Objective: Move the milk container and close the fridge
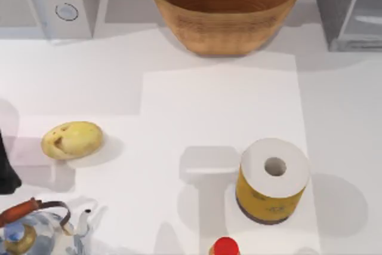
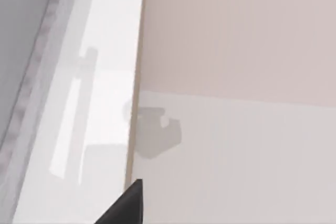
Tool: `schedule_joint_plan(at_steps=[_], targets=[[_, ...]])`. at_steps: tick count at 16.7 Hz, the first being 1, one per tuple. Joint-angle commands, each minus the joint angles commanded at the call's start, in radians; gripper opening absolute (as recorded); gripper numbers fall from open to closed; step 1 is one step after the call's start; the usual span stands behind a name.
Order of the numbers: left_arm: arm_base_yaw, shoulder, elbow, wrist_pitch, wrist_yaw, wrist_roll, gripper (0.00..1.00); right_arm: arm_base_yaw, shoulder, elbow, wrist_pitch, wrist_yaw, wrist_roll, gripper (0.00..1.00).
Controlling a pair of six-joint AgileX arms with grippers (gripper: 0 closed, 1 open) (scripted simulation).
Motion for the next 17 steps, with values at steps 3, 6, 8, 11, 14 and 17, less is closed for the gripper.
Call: schedule_joint_plan(at_steps=[3, 6, 8, 11, 14, 17], targets=[[0.0, 0.0, 0.0, 0.0, 0.0, 0.0, 1.0, 0.138, 0.017, -0.014, 0.176, 0.032, 0.228, 1.0], [0.0, 0.0, 0.0, 0.0, 0.0, 0.0, 1.0, 0.239, 0.033, -0.031, 0.301, 0.045, 0.381, 1.0], [0.0, 0.0, 0.0, 0.0, 0.0, 0.0, 1.0, 0.276, 0.039, -0.039, 0.345, 0.047, 0.432, 1.0], [0.0, 0.0, 0.0, 0.0, 0.0, 0.0, 1.0, 0.283, 0.04, -0.04, 0.353, 0.047, 0.441, 1.0], [0.0, 0.0, 0.0, 0.0, 0.0, 0.0, 1.0, 0.267, 0.026, -0.047, 0.356, 0.047, 0.44, 1.0], [0.0, 0.0, 0.0, 0.0, 0.0, 0.0, 1.0, 0.325, 0.009, -0.071, 0.392, 0.111, 0.5, 1.0]])
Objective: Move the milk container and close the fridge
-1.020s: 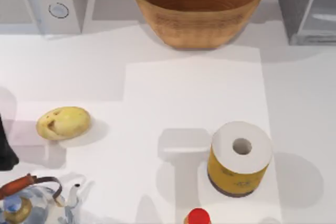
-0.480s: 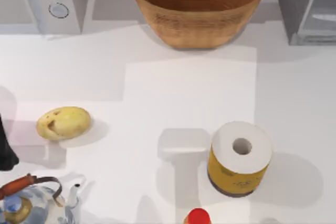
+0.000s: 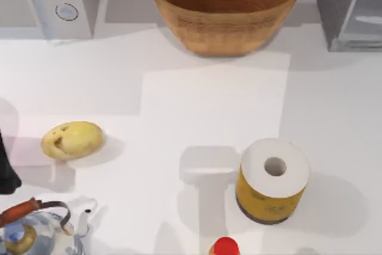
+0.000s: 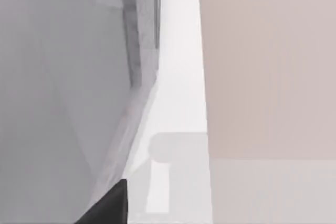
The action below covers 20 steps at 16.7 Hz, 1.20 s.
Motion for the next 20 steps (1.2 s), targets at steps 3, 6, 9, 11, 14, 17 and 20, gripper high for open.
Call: schedule_joint_plan(at_steps=[3, 6, 9, 11, 14, 17, 20], targets=[[0.0, 0.0, 0.0, 0.0, 0.0, 0.0, 1.0, 0.145, -0.022, -0.054, 0.043, 0.122, 0.102, 1.0], [0.0, 0.0, 0.0, 0.0, 0.0, 0.0, 1.0, 0.306, -0.056, -0.095, 0.095, 0.229, 0.19, 1.0], [0.0, 0.0, 0.0, 0.0, 0.0, 0.0, 1.0, 0.411, -0.091, -0.134, 0.15, 0.326, 0.276, 1.0], [0.0, 0.0, 0.0, 0.0, 0.0, 0.0, 1.0, 0.516, -0.102, -0.17, 0.173, 0.391, 0.332, 1.0], [0.0, 0.0, 0.0, 0.0, 0.0, 0.0, 1.0, 0.715, -0.132, -0.216, 0.224, 0.526, 0.442, 1.0], [0.0, 0.0, 0.0, 0.0, 0.0, 0.0, 1.0, 0.834, -0.179, -0.263, 0.289, 0.638, 0.542, 1.0], [0.0, 0.0, 0.0, 0.0, 0.0, 0.0, 1.0, 0.86, -0.198, -0.28, 0.312, 0.664, 0.568, 1.0]])
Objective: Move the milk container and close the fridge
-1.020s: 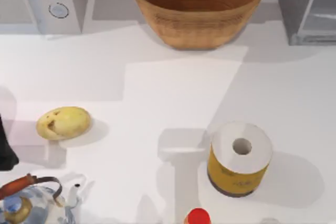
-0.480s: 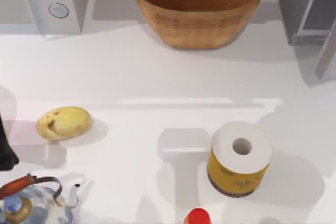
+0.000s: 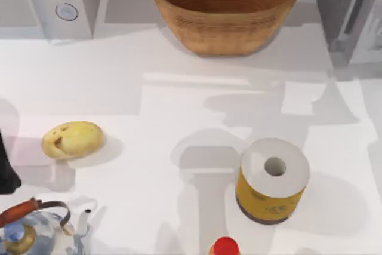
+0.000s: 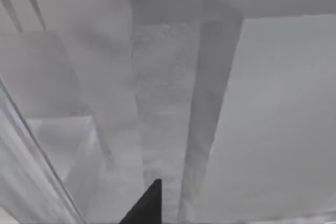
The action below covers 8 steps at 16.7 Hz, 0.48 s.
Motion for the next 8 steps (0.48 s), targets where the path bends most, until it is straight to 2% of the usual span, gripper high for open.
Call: schedule_joint_plan(at_steps=[4, 8], targets=[[0.0, 0.0, 0.0, 0.0, 0.0, 0.0, 1.0, -0.014, 0.007, -0.001, -0.003, 0.005, -0.005, 1.0], [0.0, 0.0, 0.0, 0.0, 0.0, 0.0, 1.0, -0.013, 0.086, 0.096, -0.017, 0.007, -0.006, 1.0]])
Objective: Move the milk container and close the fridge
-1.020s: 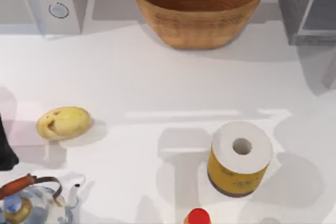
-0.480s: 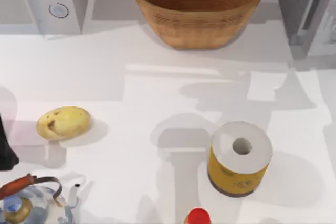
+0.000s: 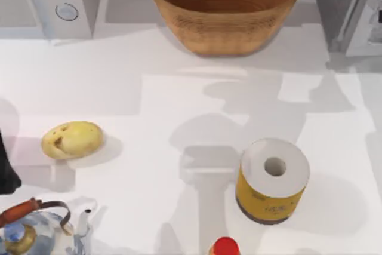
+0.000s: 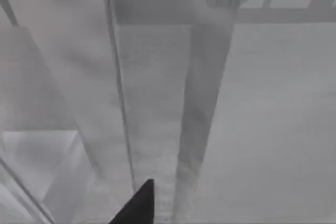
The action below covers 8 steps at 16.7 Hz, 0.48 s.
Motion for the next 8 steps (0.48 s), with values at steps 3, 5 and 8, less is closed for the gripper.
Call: schedule_joint_plan(at_steps=[3, 5, 8], targets=[[0.0, 0.0, 0.0, 0.0, 0.0, 0.0, 1.0, -0.001, 0.073, 0.095, -0.018, 0.001, 0.003, 1.0], [0.0, 0.0, 0.0, 0.0, 0.0, 0.0, 1.0, -0.001, 0.114, 0.141, -0.029, 0.002, 0.004, 1.0], [0.0, 0.0, 0.0, 0.0, 0.0, 0.0, 1.0, 0.001, 0.183, 0.232, -0.045, 0.002, 0.004, 1.0]])
